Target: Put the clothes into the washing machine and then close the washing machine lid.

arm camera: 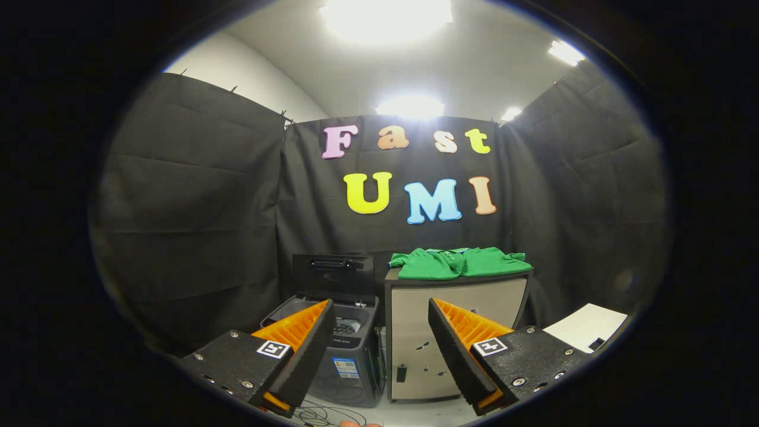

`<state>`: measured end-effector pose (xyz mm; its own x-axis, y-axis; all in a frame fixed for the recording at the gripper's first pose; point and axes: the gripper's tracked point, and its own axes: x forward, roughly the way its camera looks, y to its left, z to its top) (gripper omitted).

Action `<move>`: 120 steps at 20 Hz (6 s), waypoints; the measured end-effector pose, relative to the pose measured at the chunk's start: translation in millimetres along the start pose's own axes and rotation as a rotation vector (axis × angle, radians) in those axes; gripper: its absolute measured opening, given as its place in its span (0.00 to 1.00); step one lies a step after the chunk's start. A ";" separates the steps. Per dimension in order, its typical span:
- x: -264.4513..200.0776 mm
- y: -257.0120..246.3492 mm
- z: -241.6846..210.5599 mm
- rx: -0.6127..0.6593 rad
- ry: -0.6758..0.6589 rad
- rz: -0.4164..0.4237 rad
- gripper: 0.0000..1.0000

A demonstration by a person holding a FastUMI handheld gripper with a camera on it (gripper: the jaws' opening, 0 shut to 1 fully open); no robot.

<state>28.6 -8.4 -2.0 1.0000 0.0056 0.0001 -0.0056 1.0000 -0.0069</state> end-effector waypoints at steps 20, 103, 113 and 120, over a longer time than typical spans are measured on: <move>11.5 -57.7 20.5 0.003 -0.024 -0.097 0.96; 425.4 -188.8 49.0 -0.176 0.688 -0.474 0.01; 440.6 -109.4 146.0 -0.190 0.536 -0.441 0.01; 445.1 -14.1 164.5 -0.189 0.499 -0.354 0.01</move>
<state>473.7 -18.8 162.6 0.8214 -0.3739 -0.4307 0.2791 0.9221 -0.2681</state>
